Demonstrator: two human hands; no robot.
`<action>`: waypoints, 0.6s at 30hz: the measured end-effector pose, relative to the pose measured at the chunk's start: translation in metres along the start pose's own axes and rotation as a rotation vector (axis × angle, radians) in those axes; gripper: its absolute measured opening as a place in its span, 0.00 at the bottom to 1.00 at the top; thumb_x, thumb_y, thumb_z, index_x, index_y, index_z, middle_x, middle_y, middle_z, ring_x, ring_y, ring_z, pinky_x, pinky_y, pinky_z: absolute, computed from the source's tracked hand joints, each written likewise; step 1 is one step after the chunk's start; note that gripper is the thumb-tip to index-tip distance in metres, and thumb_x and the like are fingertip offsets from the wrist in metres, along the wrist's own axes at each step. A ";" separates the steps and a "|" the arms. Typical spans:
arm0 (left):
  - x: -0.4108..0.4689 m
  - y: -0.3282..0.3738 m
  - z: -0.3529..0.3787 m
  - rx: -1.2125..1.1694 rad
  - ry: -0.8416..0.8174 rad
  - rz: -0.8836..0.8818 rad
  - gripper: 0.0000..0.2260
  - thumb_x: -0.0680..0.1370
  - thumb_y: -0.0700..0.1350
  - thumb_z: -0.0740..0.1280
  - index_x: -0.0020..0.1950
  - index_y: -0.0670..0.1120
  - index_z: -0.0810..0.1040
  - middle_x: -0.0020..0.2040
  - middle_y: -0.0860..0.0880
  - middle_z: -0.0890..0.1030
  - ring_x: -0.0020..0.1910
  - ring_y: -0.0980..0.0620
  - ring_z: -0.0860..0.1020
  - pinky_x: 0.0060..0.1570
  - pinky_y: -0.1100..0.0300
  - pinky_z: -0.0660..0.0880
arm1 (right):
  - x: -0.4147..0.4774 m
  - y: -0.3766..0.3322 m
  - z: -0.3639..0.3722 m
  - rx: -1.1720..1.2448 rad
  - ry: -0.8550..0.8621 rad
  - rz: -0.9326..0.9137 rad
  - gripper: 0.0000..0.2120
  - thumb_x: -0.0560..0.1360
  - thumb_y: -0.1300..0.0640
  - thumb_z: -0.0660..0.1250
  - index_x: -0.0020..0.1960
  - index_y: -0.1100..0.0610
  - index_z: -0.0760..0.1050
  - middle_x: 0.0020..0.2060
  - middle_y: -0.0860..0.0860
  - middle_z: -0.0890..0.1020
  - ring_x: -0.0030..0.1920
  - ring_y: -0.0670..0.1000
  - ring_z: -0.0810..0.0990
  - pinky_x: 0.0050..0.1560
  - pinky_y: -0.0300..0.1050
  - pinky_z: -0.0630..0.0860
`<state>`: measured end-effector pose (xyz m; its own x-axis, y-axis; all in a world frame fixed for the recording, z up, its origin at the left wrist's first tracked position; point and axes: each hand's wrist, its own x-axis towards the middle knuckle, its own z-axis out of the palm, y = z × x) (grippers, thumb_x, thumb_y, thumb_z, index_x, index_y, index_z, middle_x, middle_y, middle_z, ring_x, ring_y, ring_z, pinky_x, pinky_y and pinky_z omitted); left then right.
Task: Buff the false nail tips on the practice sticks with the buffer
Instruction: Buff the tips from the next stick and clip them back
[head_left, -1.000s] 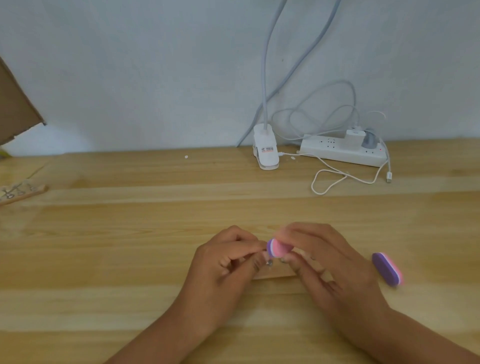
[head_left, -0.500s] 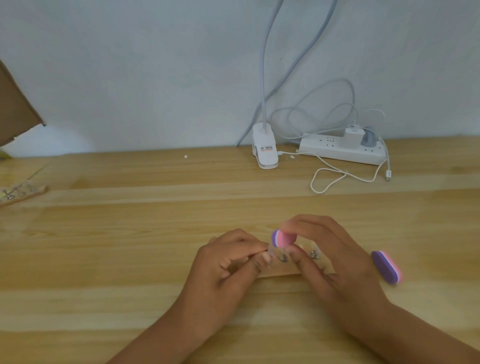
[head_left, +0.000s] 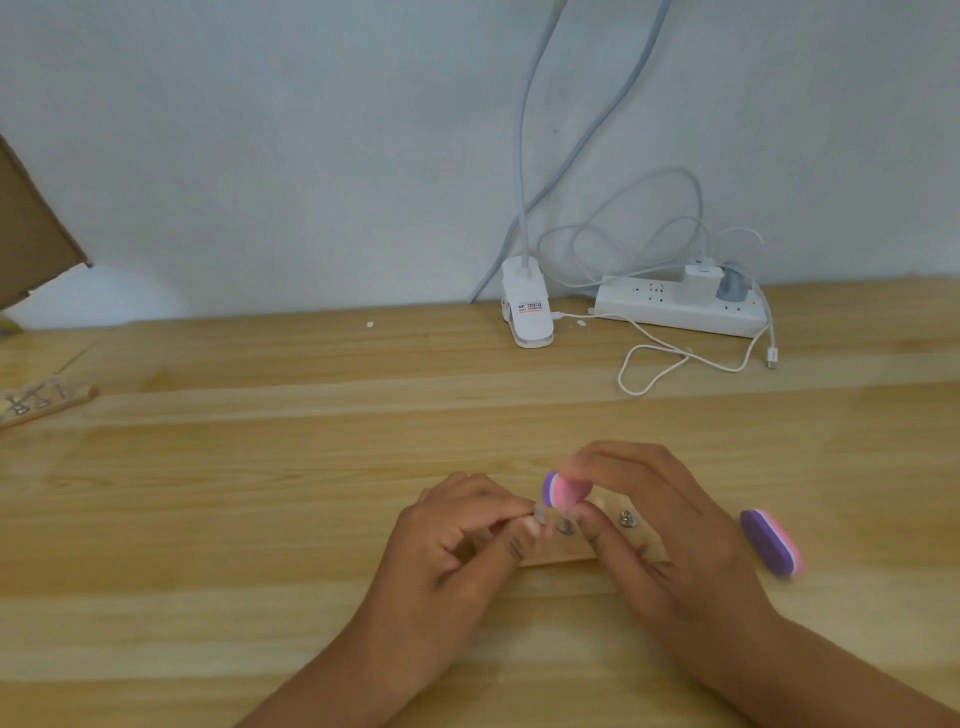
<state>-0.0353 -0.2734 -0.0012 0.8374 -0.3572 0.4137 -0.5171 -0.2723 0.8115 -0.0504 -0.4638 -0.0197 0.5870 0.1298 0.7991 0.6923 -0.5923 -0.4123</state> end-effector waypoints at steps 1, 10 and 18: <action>0.000 0.001 0.000 -0.004 -0.006 0.002 0.08 0.76 0.55 0.66 0.47 0.56 0.84 0.40 0.53 0.81 0.43 0.48 0.78 0.48 0.47 0.74 | -0.001 -0.001 0.000 0.017 -0.006 -0.038 0.09 0.77 0.62 0.67 0.57 0.60 0.80 0.53 0.51 0.81 0.57 0.47 0.79 0.59 0.38 0.74; 0.000 0.001 0.002 0.049 -0.037 -0.001 0.13 0.79 0.53 0.60 0.45 0.49 0.82 0.39 0.53 0.79 0.41 0.51 0.74 0.43 0.60 0.70 | -0.001 -0.001 0.002 -0.017 -0.027 -0.059 0.09 0.79 0.62 0.66 0.58 0.60 0.79 0.53 0.51 0.80 0.56 0.48 0.78 0.60 0.37 0.72; -0.001 0.000 0.002 0.089 -0.042 0.026 0.13 0.80 0.51 0.58 0.47 0.50 0.81 0.41 0.55 0.79 0.45 0.52 0.76 0.47 0.61 0.71 | 0.000 -0.001 0.001 -0.051 -0.007 -0.021 0.07 0.77 0.61 0.67 0.54 0.60 0.82 0.50 0.51 0.81 0.53 0.48 0.79 0.57 0.36 0.73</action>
<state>-0.0362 -0.2745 -0.0024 0.8160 -0.4023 0.4150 -0.5540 -0.3398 0.7600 -0.0510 -0.4623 -0.0200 0.5755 0.1483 0.8043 0.6822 -0.6294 -0.3721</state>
